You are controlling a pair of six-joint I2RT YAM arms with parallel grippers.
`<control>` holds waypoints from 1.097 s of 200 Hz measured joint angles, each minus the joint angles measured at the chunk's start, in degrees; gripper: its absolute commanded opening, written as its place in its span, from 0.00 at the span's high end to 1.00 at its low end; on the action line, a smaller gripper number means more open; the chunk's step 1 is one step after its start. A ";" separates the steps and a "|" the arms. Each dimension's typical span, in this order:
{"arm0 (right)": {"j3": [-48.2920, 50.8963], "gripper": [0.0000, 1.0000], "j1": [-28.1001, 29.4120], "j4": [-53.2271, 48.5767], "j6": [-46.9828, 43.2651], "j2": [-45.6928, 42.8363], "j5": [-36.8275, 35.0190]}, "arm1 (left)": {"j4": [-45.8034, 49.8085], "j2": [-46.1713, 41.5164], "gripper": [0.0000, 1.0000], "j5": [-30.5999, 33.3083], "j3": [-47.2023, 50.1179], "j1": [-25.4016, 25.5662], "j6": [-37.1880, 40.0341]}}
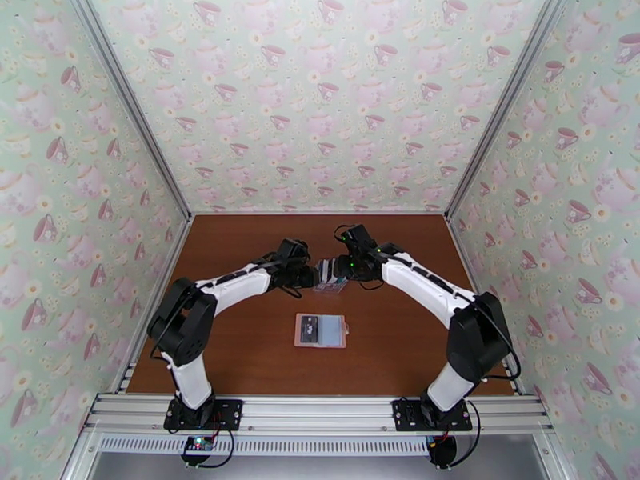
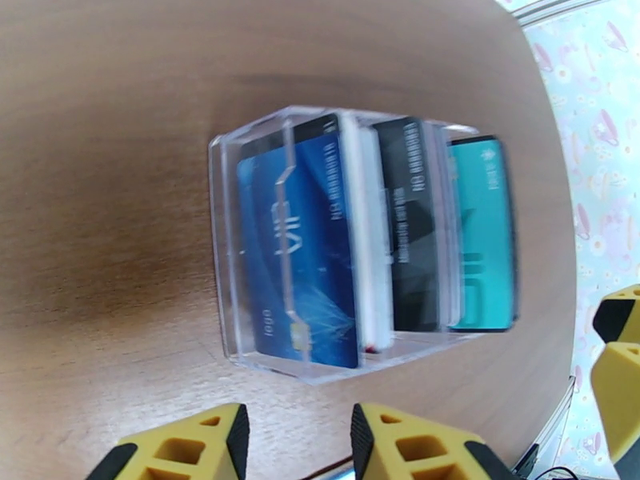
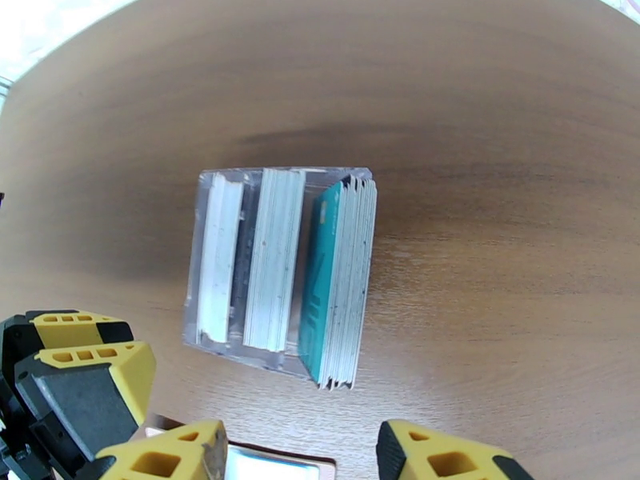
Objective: Put the credit cards into the card holder
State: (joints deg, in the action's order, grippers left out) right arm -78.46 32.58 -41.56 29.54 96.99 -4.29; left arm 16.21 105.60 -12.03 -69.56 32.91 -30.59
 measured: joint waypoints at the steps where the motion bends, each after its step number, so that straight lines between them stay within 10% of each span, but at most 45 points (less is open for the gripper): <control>1: -0.04 0.45 0.00 0.00 -0.04 0.09 -0.02 | 0.00 0.09 0.59 -0.04 0.00 0.00 0.00; 219: -4.76 0.46 -0.85 -1.90 -2.86 6.05 -3.32 | -7.32 6.29 0.68 -4.94 0.02 -1.62 -2.10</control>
State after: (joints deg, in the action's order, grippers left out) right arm -83.22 31.73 -43.46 26.68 103.04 -7.62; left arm 8.88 111.90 -16.97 -69.54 31.29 -32.69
